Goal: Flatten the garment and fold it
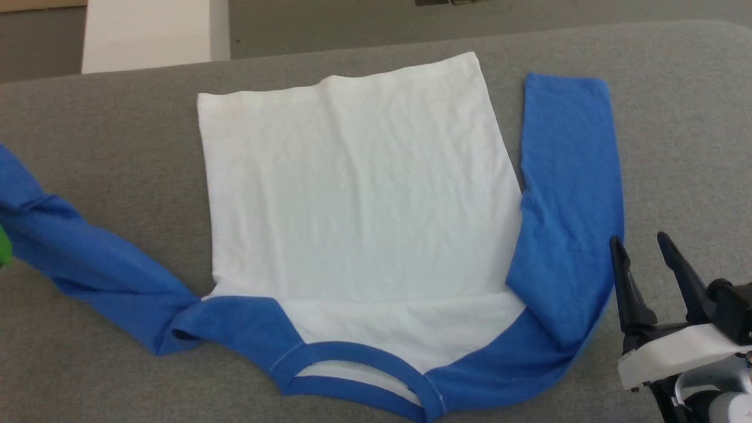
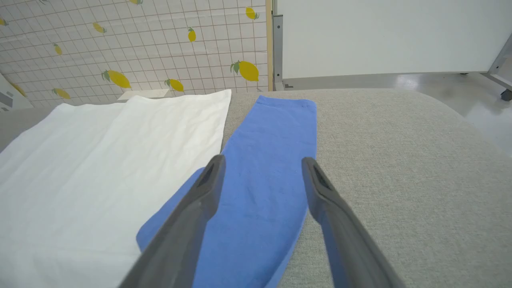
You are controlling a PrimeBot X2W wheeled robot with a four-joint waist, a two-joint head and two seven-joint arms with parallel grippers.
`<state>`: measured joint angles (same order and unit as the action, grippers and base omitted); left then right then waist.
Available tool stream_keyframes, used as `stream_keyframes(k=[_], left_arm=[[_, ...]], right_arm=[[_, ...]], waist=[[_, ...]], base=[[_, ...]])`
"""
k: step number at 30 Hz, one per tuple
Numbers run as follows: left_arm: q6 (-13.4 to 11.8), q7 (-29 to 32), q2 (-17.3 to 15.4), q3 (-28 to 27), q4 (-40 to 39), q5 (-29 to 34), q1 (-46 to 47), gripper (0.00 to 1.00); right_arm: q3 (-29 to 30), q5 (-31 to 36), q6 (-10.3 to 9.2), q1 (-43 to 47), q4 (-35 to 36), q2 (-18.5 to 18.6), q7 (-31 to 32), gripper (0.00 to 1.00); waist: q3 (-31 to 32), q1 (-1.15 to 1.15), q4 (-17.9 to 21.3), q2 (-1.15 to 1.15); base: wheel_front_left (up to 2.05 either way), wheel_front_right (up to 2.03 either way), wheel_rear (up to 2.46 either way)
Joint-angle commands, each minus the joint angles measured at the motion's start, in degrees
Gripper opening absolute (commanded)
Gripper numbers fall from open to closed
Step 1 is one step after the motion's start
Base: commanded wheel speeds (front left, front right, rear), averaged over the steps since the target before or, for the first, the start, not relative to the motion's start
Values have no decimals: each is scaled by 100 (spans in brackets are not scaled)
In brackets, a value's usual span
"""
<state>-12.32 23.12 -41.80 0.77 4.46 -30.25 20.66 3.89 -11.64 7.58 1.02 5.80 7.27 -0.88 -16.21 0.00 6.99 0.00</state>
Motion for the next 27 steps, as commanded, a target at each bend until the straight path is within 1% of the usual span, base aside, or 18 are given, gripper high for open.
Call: stream_keyframes(k=[1,5,11,13,16,20,22,24,27], left_arm=[[-94,-30,-92,-149,-116,-37,-258,0],[-290,-81,-178,-579,-489,-171,-850,0],[-574,-58,-283,-1085,-1235,-187,-1619,0],[-656,-16,-316,-1156,-1521,-137,-1780,0],[-746,46,-274,-1130,-2025,-95,-1921,0],[-746,155,-104,-777,-2752,-103,-1979,0],[-715,248,17,-418,-3093,-86,-1922,0],[-680,359,258,137,-3520,-63,-1731,0],[-504,417,593,929,-3816,33,-1292,0]], right_arm=[[21,39,-9,102,69,-27,59,100],[66,53,-9,302,176,-56,178,100],[74,54,-9,487,339,-60,322,100],[60,49,-9,508,386,-49,357,100],[42,31,-9,516,435,-46,385,100],[7,9,-9,518,462,-46,406,100],[-20,-3,-9,508,463,-37,409,100],[-19,-22,-9,486,461,-36,401,100],[-2,-41,-9,459,450,-37,378,100]], waist=[[547,0,-509,0],[770,0,-702,0],[947,0,-919,0],[968,0,-955,0],[978,0,-984,0],[952,0,-996,0],[927,0,-977,0],[889,0,-950,0],[819,0,-913,0]], base=[[0,0,0],[0,0,0],[0,0,0],[0,0,0],[0,0,0],[0,0,0],[0,0,0],[0,0,0],[0,0,0]])
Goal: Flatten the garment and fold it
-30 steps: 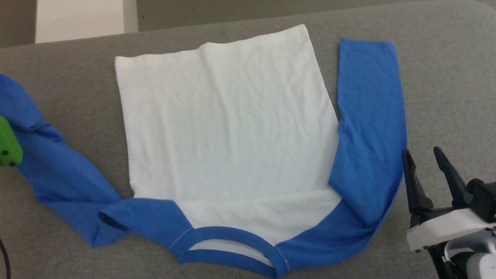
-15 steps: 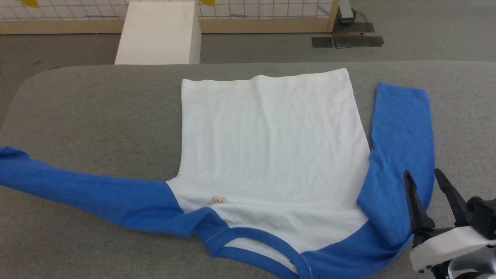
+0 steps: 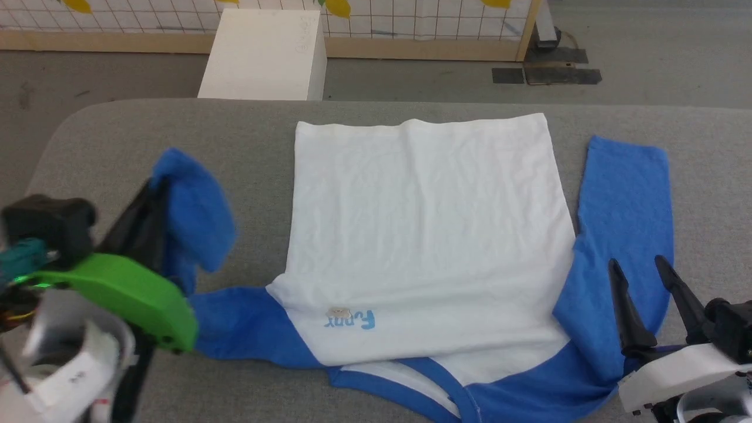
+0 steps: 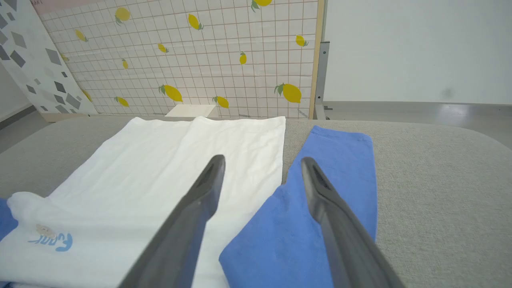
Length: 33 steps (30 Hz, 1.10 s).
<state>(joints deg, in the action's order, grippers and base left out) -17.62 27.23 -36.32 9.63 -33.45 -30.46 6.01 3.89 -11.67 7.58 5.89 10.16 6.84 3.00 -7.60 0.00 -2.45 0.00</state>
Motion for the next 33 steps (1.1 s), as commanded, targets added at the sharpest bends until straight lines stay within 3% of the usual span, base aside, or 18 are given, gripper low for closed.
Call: stream_keyframes(k=[1,5,9,13,17,22,23,24,25,27,33], left_arm=[[93,33,229,406,-54,135,390,0],[408,28,1130,1659,231,270,1122,0],[817,-94,2175,2834,1174,361,1733,0],[1231,-206,2909,3644,2314,397,2102,0],[1516,-304,3196,4186,3454,454,2350,0],[1737,-399,3295,4560,4632,454,2550,0],[1764,-397,3307,4597,4855,407,2571,25],[1779,-409,3314,4620,5008,378,2595,95],[1816,-430,3321,4653,5161,345,2634,100],[1824,-482,3330,4622,5317,203,2663,100],[1570,-1235,3336,4014,5028,-167,2808,100]], right_arm=[[-15,-44,-9,-46,8,9,-19,100],[-29,-78,-9,-127,-43,4,-47,100],[-73,-110,-9,-215,-90,3,-69,100],[-157,-136,-9,-340,-138,12,-92,100],[-250,-173,-9,-455,-225,-12,-127,100],[-333,-211,-9,-530,-373,-40,-180,100],[-344,-225,-9,-538,-406,-46,-194,100],[-355,-231,-9,-542,-433,-48,-204,100],[-369,-237,-9,-549,-463,-46,-216,100],[-369,-248,-9,-556,-503,-44,-235,100],[-283,-247,-9,-573,-542,50,-193,100]], waist=[[-79,0,61,0],[-177,0,166,0],[-313,0,338,0],[-445,0,563,0],[-555,0,845,0],[-685,0,1136,0],[-710,0,1177,0],[-724,0,1205,0],[-737,0,1233,0],[-748,0,1244,0],[-719,0,1045,0]], base=[[0,0,0],[0,0,0],[0,0,0],[0,0,0],[0,0,0],[0,0,0],[0,0,0],[0,0,0],[0,0,0],[0,0,0],[0,0,0]])
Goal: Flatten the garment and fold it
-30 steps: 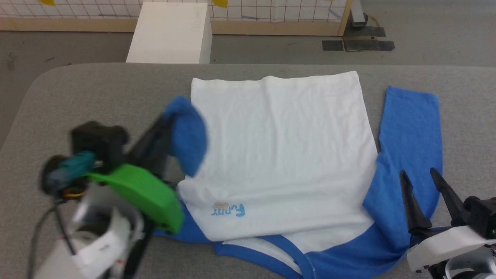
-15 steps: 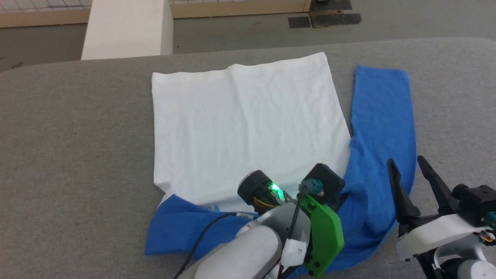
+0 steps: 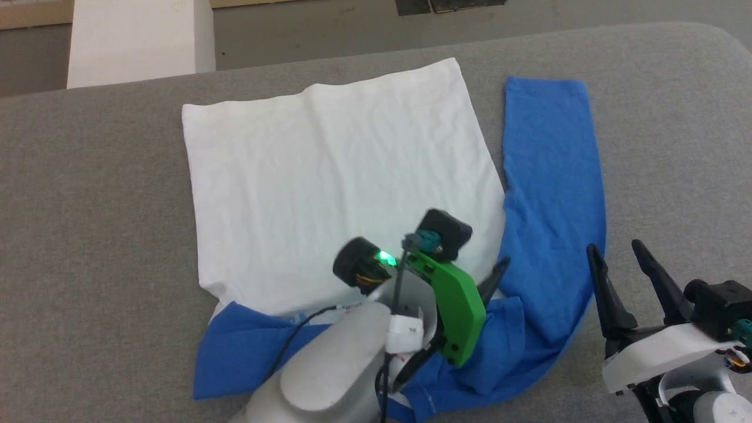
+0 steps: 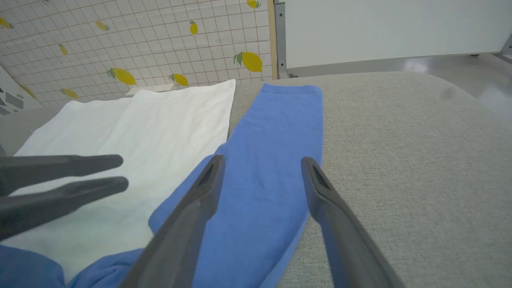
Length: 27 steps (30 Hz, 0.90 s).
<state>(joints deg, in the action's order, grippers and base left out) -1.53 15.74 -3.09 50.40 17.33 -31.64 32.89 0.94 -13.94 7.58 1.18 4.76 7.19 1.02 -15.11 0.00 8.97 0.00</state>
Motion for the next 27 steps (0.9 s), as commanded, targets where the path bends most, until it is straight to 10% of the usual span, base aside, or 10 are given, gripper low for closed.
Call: stream_keyframes(k=[1,15,27], left_arm=[[-93,-257,-20,-193,-147,-59,130,100],[-1236,-3040,-1480,-2571,-1204,201,-1213,100],[-596,-3072,-662,-4346,-2342,1265,-1762,100]], right_arm=[[31,-17,-9,-122,-1,42,26,100],[1030,-405,-9,-2133,-1306,658,1202,100],[1610,-235,-9,-4203,-3143,1375,2359,100]], waist=[[35,0,-138,0],[-453,0,-955,0],[-1501,0,-1553,0]], base=[[0,0,0],[0,0,0],[0,0,0]])
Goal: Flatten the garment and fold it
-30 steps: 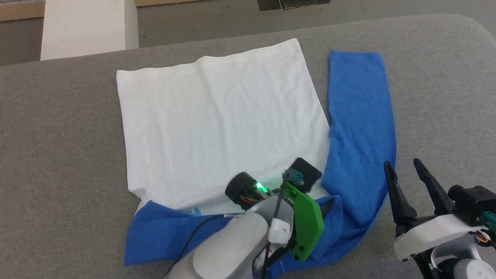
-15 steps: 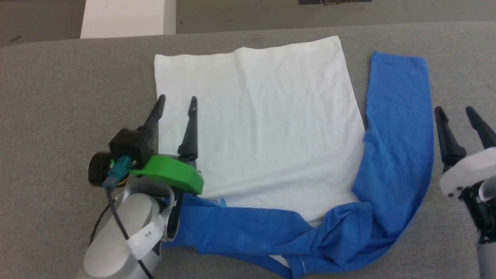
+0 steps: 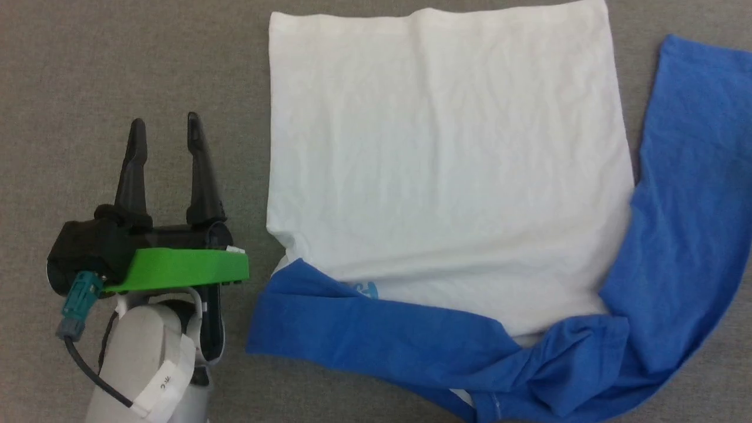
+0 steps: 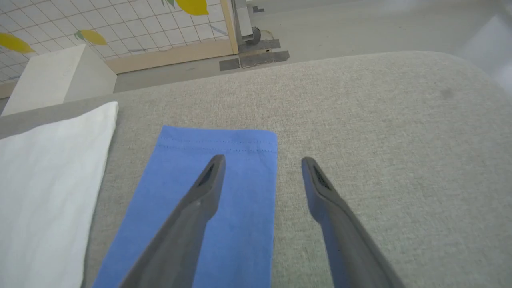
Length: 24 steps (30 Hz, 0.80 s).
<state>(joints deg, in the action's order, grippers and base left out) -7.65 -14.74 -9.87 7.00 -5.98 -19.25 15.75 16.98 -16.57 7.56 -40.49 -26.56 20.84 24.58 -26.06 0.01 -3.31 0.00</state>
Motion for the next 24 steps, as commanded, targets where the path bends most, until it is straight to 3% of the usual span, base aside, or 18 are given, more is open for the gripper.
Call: stream_keyframes(k=[1,9,10,11,12,13,19,24], left_arm=[[123,-25,117,-102,-21,86,-38,100],[691,-25,556,-522,58,505,-37,100],[723,-25,581,-551,65,532,-44,100],[757,-25,606,-588,76,566,-55,100],[780,-25,623,-619,90,588,-69,100],[804,-25,640,-655,107,613,-91,100],[883,-26,684,-820,231,704,-298,100],[956,-26,691,-944,361,808,-602,100]], right_arm=[[29,70,-8,-168,-129,55,104,100],[266,396,-8,-759,-820,131,963,100],[285,433,-8,-781,-860,136,1082,94],[284,448,-8,-798,-893,126,1229,41],[296,442,-8,-802,-906,111,1321,24],[268,442,-8,-784,-888,102,1414,0],[286,419,-8,-305,-460,297,1100,0],[687,508,-8,490,128,579,677,0]], waist=[[-487,-1,-355,0],[-698,-1,-424,0],[-690,-1,-419,0],[-669,-1,-409,0],[-638,-1,-395,0],[-598,-1,-374,0],[-133,-1,-202,0],[458,-1,-19,0]], base=[[0,0,0],[0,0,0],[0,0,0],[0,0,0],[0,0,0],[0,0,0],[0,0,0],[0,0,0]])
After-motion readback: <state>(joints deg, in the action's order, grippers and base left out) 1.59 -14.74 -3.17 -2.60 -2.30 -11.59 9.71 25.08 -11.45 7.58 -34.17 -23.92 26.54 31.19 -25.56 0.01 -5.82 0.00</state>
